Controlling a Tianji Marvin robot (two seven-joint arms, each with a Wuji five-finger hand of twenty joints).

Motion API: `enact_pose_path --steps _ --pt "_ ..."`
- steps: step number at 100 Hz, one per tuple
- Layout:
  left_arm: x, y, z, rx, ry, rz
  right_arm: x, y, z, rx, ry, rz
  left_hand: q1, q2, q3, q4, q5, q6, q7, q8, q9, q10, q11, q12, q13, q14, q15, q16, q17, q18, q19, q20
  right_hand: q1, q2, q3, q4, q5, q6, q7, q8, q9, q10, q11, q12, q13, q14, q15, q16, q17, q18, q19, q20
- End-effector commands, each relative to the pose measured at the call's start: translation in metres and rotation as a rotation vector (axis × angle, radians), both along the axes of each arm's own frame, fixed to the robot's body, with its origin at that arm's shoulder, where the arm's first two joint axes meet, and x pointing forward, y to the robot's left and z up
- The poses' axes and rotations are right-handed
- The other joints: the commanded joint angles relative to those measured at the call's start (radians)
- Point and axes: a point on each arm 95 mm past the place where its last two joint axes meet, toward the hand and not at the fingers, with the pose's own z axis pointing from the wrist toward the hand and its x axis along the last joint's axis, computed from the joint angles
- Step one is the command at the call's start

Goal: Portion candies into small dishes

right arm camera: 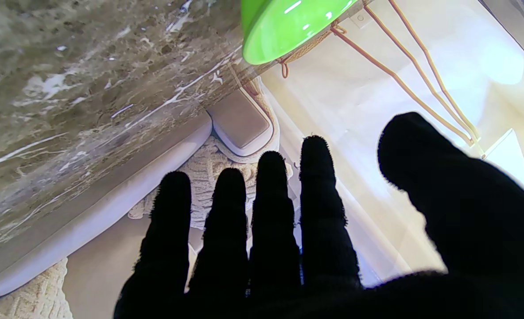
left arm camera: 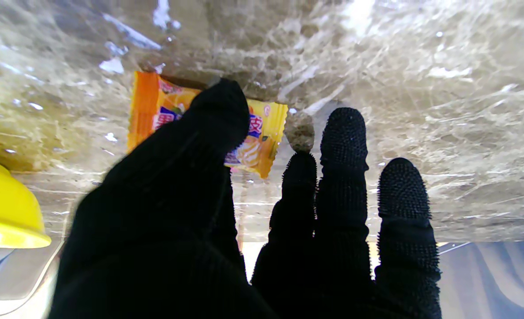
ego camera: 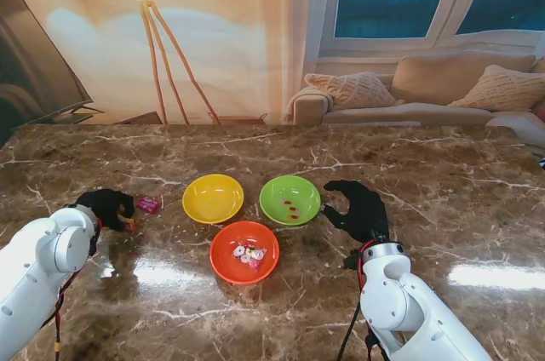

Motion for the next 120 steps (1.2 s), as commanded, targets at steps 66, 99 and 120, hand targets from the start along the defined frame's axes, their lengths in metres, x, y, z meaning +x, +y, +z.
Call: enact_pose_path --steps 66,99,120 --pt "-0.042 0.016 -0.044 -0.101 0.11 0.044 -0.002 0.001 -0.005 0.003 0.026 0.008 -0.029 0.084 0.139 0.052 0.001 0.0 -0.065 0.095 0.326 -0.103 0.245 0.258 -0.061 0.053 0.011 -0.008 -0.088 0.007 -0.102 -0.002 -0.033 0.009 0.007 0.024 0.008 -0.03 0.007 -0.005 0.021 -0.006 0.004 0.01 0.009 -0.002 0.001 0.012 -0.004 -0.008 -0.003 0.012" --pt "-0.047 0.019 -0.034 -0.162 0.057 0.099 -0.002 0.002 -0.005 0.005 0.026 0.01 -0.018 0.078 0.137 0.042 0.017 0.011 -0.077 0.095 0.337 -0.088 0.262 0.265 -0.055 0.057 0.012 -0.015 -0.086 0.005 -0.106 -0.006 -0.037 0.013 0.004 0.024 0.008 -0.03 0.006 -0.005 0.02 -0.006 0.003 0.01 0.008 -0.002 0.0 0.012 -0.005 -0.007 -0.004 0.012" --pt "-0.049 0.022 -0.02 -0.18 0.007 0.117 -0.002 0.002 -0.005 0.006 0.025 0.008 -0.013 0.076 0.131 0.04 0.026 0.012 -0.081 0.09 0.343 -0.084 0.268 0.266 -0.05 0.059 0.015 -0.017 -0.084 0.005 -0.105 -0.007 -0.041 0.018 0.0 0.023 0.007 -0.03 0.006 -0.006 0.02 -0.007 0.003 0.01 0.007 -0.003 -0.001 0.012 -0.005 -0.007 -0.004 0.012"
